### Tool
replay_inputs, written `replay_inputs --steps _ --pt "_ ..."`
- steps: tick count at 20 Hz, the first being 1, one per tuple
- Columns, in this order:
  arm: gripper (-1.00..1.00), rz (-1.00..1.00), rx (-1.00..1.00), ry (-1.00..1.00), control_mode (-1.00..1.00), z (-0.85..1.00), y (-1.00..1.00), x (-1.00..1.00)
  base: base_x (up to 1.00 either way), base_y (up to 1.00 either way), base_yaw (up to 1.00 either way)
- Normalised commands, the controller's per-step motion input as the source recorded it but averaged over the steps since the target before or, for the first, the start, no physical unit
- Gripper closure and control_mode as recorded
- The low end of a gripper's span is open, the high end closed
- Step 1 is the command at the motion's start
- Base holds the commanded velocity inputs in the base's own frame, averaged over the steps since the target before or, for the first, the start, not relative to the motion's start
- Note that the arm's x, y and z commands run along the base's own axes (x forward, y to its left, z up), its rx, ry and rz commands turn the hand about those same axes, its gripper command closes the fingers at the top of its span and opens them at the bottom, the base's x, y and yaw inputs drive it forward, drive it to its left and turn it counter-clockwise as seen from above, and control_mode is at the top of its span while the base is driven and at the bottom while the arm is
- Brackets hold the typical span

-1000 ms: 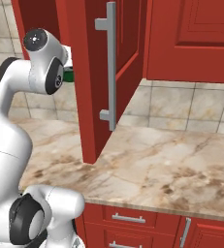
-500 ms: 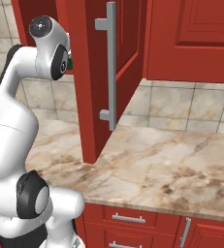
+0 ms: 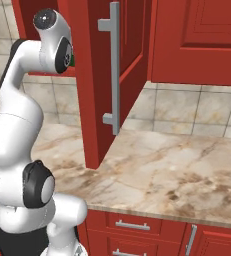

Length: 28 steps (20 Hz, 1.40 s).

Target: Pick up the sponge and sponge from the sink, and place them back in the cabinet, and close the cabinet door.

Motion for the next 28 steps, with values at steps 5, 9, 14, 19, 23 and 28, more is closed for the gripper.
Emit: replay_inputs --steps 5,9,14,19,23,28 --pt "1.0 0.0 0.0 0.0 -1.0 -0.24 0.0 0.13 0.0 0.0 0.0" --pt "1.0 0.0 0.0 0.0 -1.0 -0.28 0.0 0.12 0.0 0.0 0.0" --pt "1.0 0.0 0.0 0.0 -1.0 -0.16 0.01 0.19 0.0 0.0 0.0" --pt "1.0 0.0 0.0 0.0 -1.0 -0.06 0.05 0.26 0.0 0.0 0.0" --pt "1.0 0.0 0.0 0.0 -1.0 -0.01 0.1 0.32 0.0 0.0 0.0" --pt "1.0 0.0 0.0 0.0 -1.0 -0.01 0.07 0.27 0.0 0.0 0.0"
